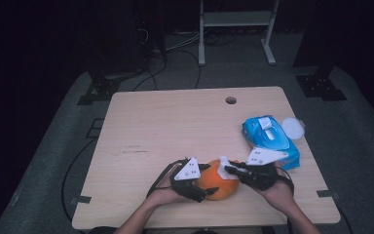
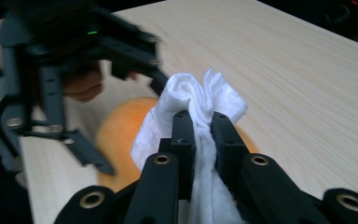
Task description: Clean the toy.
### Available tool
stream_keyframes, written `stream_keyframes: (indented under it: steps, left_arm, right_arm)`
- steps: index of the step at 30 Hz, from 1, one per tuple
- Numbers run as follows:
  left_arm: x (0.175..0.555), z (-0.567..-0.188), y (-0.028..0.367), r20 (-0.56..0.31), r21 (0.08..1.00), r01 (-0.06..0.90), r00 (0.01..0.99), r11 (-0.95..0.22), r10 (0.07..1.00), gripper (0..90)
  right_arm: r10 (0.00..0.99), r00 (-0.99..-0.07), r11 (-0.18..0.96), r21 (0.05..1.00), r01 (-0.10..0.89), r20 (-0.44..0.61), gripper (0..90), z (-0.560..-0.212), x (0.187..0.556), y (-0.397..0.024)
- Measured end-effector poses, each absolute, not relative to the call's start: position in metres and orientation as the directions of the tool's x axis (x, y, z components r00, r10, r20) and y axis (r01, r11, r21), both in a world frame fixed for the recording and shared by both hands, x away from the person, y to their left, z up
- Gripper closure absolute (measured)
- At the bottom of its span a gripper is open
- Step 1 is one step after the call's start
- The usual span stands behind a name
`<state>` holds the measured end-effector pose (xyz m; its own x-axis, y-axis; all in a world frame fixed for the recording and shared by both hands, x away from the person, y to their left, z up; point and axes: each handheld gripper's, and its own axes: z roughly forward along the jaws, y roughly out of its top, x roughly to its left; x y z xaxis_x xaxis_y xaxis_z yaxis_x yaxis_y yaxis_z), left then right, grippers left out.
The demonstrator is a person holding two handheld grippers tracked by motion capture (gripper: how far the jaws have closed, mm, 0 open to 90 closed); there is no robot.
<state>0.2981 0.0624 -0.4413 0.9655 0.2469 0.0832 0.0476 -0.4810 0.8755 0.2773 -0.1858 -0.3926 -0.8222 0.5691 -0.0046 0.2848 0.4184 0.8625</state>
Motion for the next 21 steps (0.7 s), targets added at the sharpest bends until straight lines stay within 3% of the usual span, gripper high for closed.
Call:
stream_keyframes:
  steps: [3, 9, 15, 21]
  left_arm:
    - [0.301, -0.441, 0.068, 0.073, 0.876, 0.055, 0.967, -0.479, 0.246, 24.5]
    - [0.312, -0.444, 0.077, 0.01, 0.888, 0.123, 0.958, -0.444, 0.286, 24.5]
    - [0.32, -0.446, 0.084, -0.066, 0.894, 0.203, 0.942, -0.4, 0.33, 23.7]
    - [0.316, -0.446, 0.082, -0.027, 0.888, 0.166, 0.95, -0.428, 0.312, 24.1]
  right_arm:
    - [0.555, -0.83, 0.443, 0.862, 0.247, -0.048, 80.5, -0.391, 0.272, -0.181]
    - [0.64, -0.768, 0.38, 0.859, 0.343, 0.024, 80.5, -0.4, 0.291, -0.212]
    - [0.645, -0.764, 0.416, 0.829, 0.374, 0.021, 80.8, -0.409, 0.294, -0.215]
    - [0.642, -0.767, 0.426, 0.823, 0.376, 0.018, 81.3, -0.41, 0.293, -0.21]
